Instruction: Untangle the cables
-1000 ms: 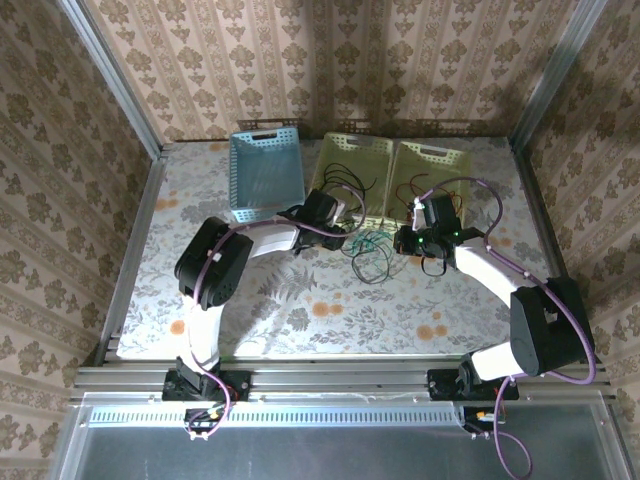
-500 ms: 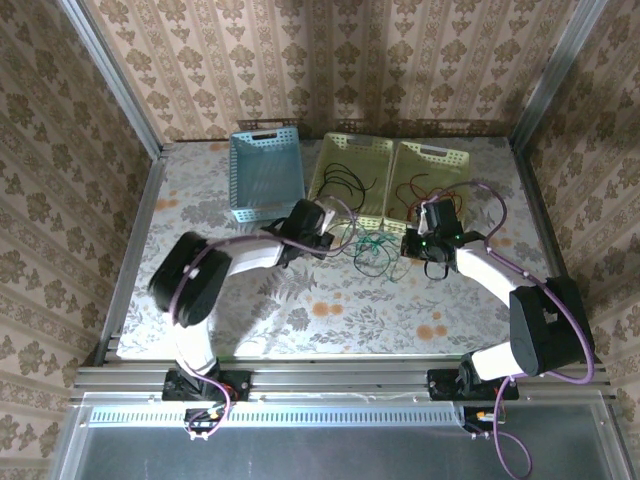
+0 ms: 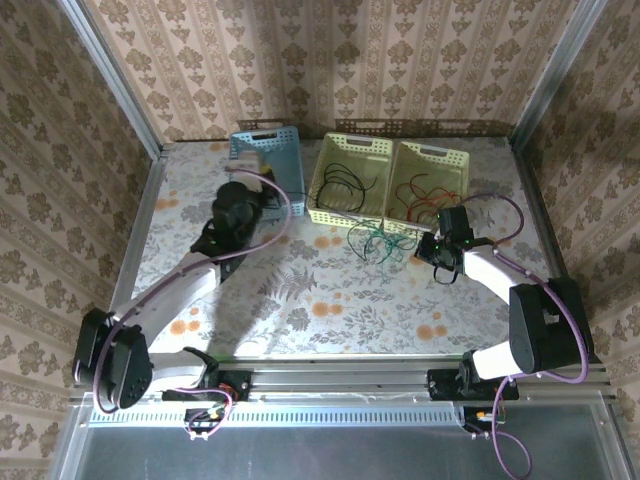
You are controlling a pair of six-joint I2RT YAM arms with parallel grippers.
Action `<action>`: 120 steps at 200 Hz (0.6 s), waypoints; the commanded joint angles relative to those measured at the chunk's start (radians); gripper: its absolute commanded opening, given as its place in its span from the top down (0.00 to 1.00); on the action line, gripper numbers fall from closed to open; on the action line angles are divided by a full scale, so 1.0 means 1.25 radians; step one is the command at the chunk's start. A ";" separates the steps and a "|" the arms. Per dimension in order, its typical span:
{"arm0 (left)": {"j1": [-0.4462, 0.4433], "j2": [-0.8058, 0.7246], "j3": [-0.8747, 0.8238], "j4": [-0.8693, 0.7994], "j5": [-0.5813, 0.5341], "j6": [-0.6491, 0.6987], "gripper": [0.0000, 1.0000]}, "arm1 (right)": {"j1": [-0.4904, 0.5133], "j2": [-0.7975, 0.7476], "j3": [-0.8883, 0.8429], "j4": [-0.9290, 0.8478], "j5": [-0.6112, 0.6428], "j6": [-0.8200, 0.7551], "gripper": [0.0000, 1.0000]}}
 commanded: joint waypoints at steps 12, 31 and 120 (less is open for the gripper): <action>0.118 -0.072 0.027 0.069 -0.028 -0.146 1.00 | -0.017 -0.022 -0.023 0.015 0.018 0.033 0.91; 0.166 -0.091 0.034 0.064 0.014 -0.191 1.00 | -0.024 -0.022 -0.027 0.020 0.012 0.038 0.91; 0.194 -0.005 0.148 0.219 0.296 -0.319 1.00 | -0.029 -0.021 -0.033 0.058 -0.026 0.045 0.91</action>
